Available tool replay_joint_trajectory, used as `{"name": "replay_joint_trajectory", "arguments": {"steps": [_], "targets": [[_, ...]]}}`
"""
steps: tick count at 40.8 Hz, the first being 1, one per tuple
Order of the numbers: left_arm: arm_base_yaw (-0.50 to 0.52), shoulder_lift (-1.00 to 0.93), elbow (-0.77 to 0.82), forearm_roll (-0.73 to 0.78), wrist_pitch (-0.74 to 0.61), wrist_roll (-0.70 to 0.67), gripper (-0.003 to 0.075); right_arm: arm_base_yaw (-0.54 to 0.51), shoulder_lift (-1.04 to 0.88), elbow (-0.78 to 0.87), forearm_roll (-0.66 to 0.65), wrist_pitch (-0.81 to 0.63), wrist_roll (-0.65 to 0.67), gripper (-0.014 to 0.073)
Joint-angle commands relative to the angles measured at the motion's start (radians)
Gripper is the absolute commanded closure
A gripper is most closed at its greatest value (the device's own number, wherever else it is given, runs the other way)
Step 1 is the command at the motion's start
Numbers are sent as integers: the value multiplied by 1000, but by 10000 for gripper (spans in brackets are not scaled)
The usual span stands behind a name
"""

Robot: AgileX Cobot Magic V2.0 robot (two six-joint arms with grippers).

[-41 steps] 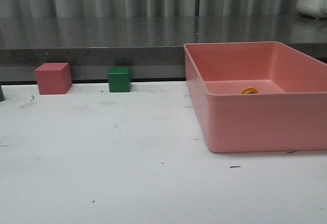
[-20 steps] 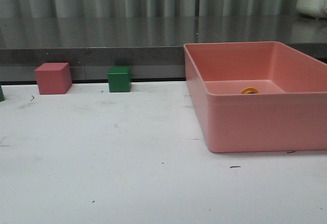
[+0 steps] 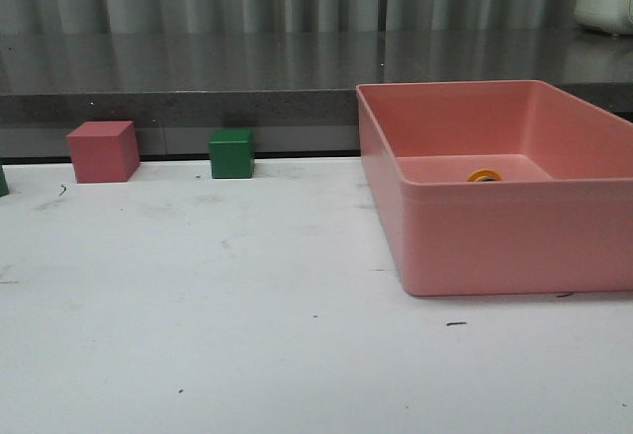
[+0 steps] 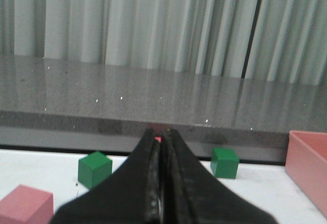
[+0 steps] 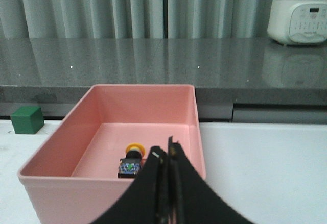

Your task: Place and stand button with both arms

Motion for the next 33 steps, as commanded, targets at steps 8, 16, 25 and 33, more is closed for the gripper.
{"name": "replay_joint_trajectory", "arguments": {"steps": [8, 16, 25, 33], "targets": [[2, 158, -374, -9, 192, -5, 740, 0, 142, -330, -26, 125, -4, 661], [2, 327, -501, -9, 276, -5, 740, 0, 304, -463, -29, 240, -4, 661], [2, 451, -497, -9, 320, -5, 740, 0, 432, -465, -29, 303, -4, 661], [2, 523, -497, -13, 349, -5, 740, 0, 501, -465, -29, 323, -4, 661]]}}
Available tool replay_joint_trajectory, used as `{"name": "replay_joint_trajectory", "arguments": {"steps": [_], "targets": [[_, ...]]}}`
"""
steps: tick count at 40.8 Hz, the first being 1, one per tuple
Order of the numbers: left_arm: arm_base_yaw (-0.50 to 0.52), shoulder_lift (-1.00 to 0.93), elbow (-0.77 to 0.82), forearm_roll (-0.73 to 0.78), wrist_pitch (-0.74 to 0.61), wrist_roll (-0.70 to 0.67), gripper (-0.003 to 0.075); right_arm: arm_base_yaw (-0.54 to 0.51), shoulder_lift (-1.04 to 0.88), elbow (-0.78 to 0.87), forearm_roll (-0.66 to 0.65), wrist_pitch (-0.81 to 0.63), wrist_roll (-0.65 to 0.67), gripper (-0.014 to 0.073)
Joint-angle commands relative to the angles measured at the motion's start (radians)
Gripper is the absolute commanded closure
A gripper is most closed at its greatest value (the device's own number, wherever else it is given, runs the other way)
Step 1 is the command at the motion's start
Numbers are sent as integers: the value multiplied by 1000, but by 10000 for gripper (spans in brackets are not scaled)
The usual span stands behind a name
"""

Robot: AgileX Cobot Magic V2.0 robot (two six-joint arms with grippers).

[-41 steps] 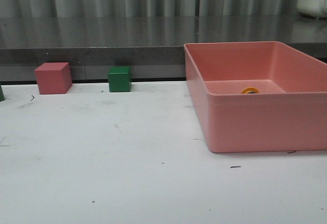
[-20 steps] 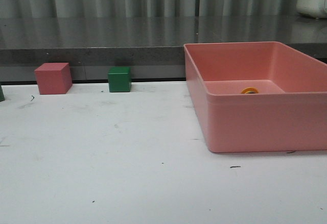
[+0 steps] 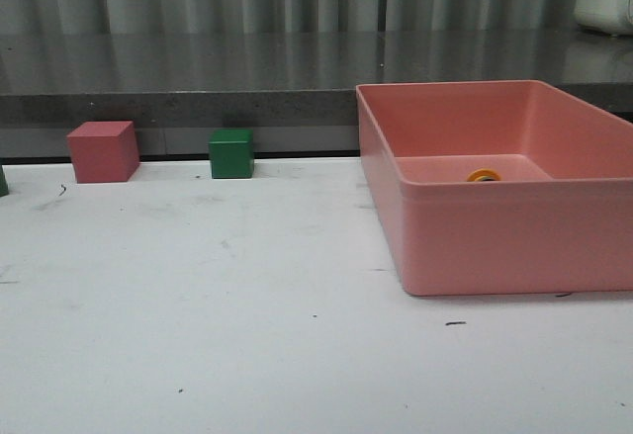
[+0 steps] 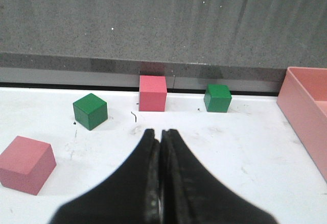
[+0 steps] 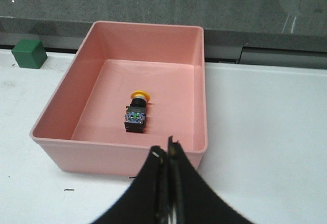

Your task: Place and stand button with both arms

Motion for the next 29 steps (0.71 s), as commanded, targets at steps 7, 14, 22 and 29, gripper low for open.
{"name": "replay_joint_trajectory", "arguments": {"steps": [7, 14, 22, 29], "targets": [[2, 72, -28, -9, -61, -5, 739, 0, 73, -34, -9, -5, -4, 657], [2, 79, -28, 34, -65, -5, 567, 0, 100, -34, -10, 21, -4, 431], [2, 79, -28, 41, -61, -5, 195, 0, 107, -34, -10, 26, -4, -1], [-26, 79, -28, 20, -61, -5, 195, 0, 110, -40, -7, 34, -4, -21]]}}
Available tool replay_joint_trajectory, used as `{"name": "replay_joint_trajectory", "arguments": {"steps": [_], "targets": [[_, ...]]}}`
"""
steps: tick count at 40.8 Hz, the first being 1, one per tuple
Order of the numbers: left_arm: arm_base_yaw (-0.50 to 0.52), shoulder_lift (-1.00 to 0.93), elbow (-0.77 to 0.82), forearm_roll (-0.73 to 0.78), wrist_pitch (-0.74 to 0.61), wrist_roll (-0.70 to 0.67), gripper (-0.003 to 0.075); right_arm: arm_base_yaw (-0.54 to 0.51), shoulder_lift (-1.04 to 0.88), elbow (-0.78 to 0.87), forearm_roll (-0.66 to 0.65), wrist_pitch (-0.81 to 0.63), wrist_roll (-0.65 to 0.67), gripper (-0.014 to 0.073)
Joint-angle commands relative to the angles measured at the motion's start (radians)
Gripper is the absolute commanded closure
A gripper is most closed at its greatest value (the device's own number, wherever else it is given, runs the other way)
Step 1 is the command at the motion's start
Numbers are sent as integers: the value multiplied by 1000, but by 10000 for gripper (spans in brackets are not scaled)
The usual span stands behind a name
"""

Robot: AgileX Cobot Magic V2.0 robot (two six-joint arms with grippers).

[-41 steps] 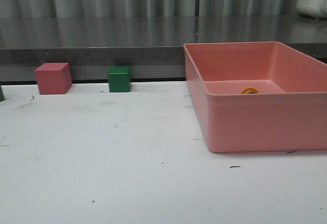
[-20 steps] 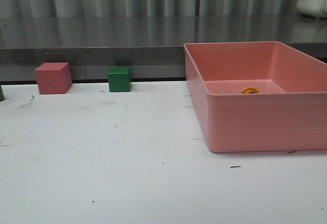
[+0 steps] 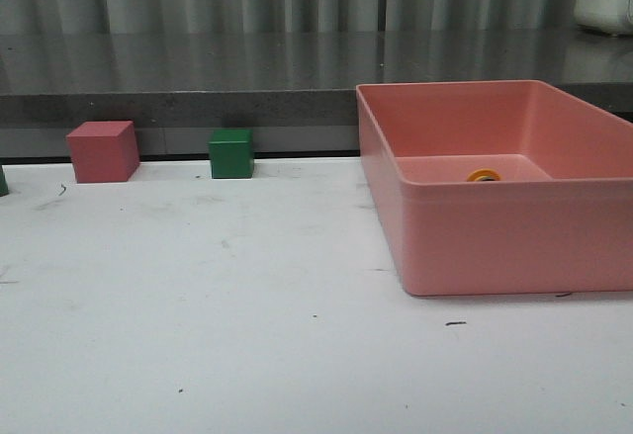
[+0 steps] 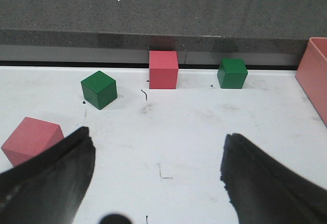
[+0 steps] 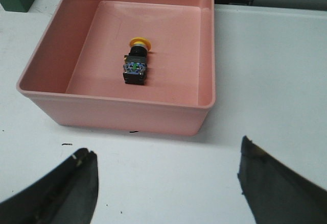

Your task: Place and stand button with both arms

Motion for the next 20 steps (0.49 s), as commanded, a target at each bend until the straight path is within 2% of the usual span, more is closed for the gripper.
{"name": "replay_joint_trajectory", "arguments": {"steps": [1, 8, 20], "targets": [[-36, 12, -29, -32, -75, -5, 195, 0, 17, -47, 1, -44, -5, -21], [-149, 12, -29, -33, -38, -5, 195, 14, 82, -130, 57, 49, -18, -21], [-279, 12, -29, -33, -4, -5, 195, 163, 301, -313, 59, 154, -31, -21]]}}
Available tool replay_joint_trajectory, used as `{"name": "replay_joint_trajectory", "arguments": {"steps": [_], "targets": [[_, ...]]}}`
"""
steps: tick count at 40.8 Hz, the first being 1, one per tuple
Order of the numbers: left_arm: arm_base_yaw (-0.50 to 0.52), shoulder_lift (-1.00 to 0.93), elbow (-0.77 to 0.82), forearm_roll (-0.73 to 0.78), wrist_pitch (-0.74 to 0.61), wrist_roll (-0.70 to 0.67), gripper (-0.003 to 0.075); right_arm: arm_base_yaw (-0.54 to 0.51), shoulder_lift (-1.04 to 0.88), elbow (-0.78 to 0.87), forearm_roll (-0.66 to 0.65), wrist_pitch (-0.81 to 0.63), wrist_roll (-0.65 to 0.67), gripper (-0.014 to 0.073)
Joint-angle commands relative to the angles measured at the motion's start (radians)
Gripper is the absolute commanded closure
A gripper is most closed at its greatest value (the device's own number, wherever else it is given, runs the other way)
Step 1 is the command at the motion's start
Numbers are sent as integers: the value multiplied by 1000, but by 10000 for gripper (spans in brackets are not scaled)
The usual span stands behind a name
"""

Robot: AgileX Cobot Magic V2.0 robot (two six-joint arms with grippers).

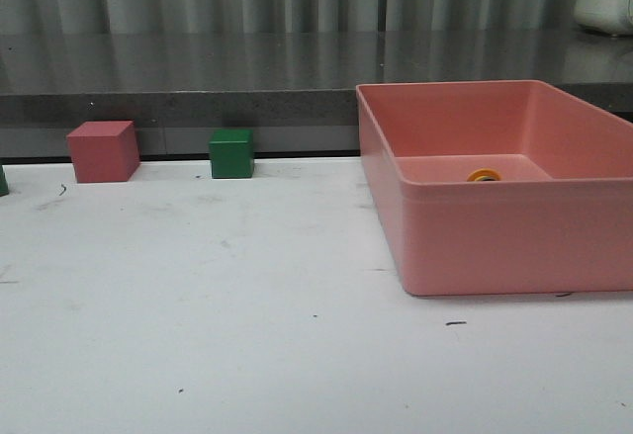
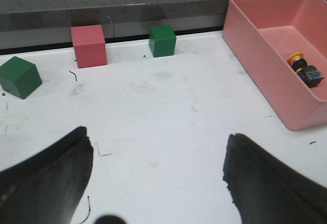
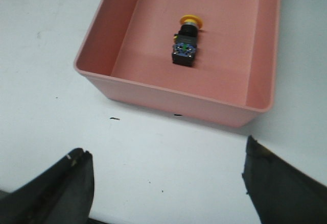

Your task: Place and stand button with both arms

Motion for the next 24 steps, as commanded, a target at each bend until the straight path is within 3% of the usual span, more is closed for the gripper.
{"name": "replay_joint_trajectory", "arguments": {"steps": [1, 6, 17, 24], "targets": [[-36, 12, -29, -11, -71, -5, 195, 32, 76, -86, 14, -20, -14, -21], [-93, 12, -29, -32, -73, 62, 195, 49, 202, -168, 14, 12, -14, -21], [-249, 12, -29, -24, -75, 71, 195, 49, 458, -331, -4, 34, 30, -21], [-265, 12, -29, -22, -75, 71, 195, 49, 619, -421, -31, 46, 87, -21]]}}
